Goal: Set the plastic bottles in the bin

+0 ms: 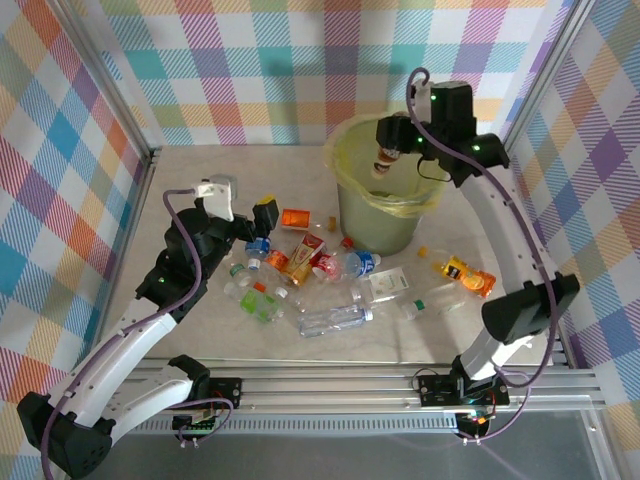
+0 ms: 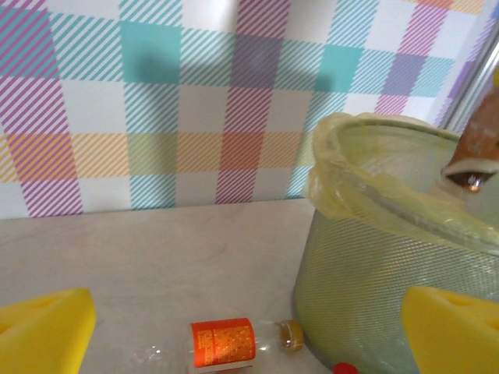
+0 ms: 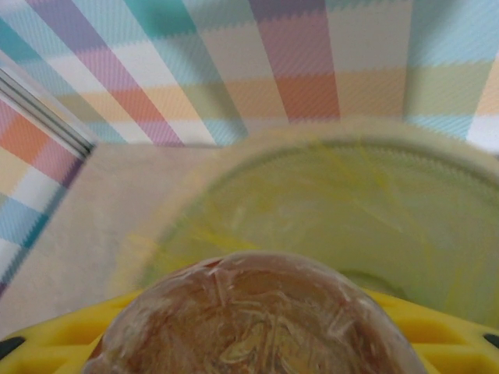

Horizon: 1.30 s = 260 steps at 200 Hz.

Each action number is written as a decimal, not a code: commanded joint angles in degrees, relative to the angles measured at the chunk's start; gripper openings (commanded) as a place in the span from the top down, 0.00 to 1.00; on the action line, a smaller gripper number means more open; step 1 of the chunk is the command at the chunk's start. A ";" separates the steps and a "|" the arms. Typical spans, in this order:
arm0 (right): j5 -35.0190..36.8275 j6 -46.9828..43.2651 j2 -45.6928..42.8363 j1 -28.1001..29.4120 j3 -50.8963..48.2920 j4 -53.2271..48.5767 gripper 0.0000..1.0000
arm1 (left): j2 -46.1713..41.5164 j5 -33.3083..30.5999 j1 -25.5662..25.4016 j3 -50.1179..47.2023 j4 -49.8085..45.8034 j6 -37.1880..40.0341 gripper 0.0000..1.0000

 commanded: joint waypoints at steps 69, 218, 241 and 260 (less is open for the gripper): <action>0.06 -2.95 19.01 -0.90 12.54 -15.02 0.46 | 1.27 -8.36 -0.45 0.27 -4.23 -3.47 0.00; 5.72 -6.10 26.94 -1.10 17.73 -19.66 0.11 | 1.03 -19.60 0.57 -2.20 -20.21 -14.48 0.00; 5.53 -6.81 25.96 -1.08 21.18 -21.51 0.06 | 1.33 -18.12 2.54 -3.13 -22.63 -16.89 0.00; 5.28 -7.29 24.73 -1.01 24.15 -23.28 0.01 | 1.80 -14.75 5.38 -4.06 -23.30 -18.36 0.00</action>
